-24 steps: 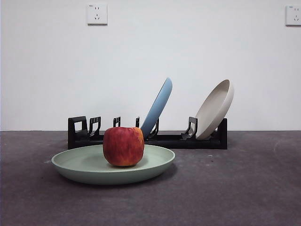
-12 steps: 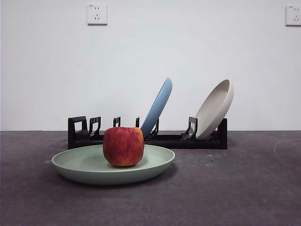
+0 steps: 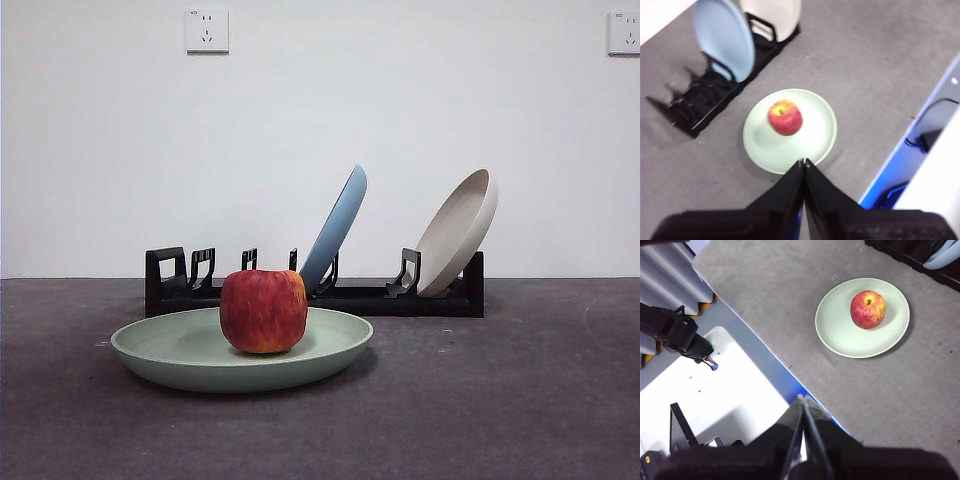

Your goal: Take the green plate from the plate rack,put the plate on the table,take the apple from the table,put the apple in the plate

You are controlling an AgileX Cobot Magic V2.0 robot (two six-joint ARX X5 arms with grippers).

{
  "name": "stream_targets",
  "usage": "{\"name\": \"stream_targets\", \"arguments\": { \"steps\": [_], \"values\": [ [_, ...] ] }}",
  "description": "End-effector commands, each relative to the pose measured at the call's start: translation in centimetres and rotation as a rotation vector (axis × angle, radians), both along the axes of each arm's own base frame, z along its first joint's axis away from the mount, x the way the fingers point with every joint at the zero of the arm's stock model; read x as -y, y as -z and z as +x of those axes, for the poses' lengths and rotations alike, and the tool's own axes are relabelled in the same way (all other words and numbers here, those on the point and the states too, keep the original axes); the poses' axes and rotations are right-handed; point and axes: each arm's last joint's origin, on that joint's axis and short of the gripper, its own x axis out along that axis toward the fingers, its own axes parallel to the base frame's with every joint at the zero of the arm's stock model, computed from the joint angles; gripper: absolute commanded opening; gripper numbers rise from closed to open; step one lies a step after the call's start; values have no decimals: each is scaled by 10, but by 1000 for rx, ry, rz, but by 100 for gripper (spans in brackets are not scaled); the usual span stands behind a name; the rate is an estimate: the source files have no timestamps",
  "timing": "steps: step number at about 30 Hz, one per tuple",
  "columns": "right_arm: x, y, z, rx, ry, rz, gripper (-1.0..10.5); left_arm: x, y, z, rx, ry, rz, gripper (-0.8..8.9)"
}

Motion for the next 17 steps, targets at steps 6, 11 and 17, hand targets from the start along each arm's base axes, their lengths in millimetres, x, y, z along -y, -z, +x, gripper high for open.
{"name": "stream_targets", "arguments": {
  "steps": [6, 11, 17],
  "values": [
    [4, 0, -4, -11, 8, -2, 2, -30, -14, 13, 307, -190, -221, -4],
    [7, 0, -6, -5, 8, 4, 2, -49, 6, 15, 629, -289, -350, -4],
    [9, -1, -8, 0, 8, 10, 2, -61, 70, 22, 804, -442, -382, -4]
  ]
}}
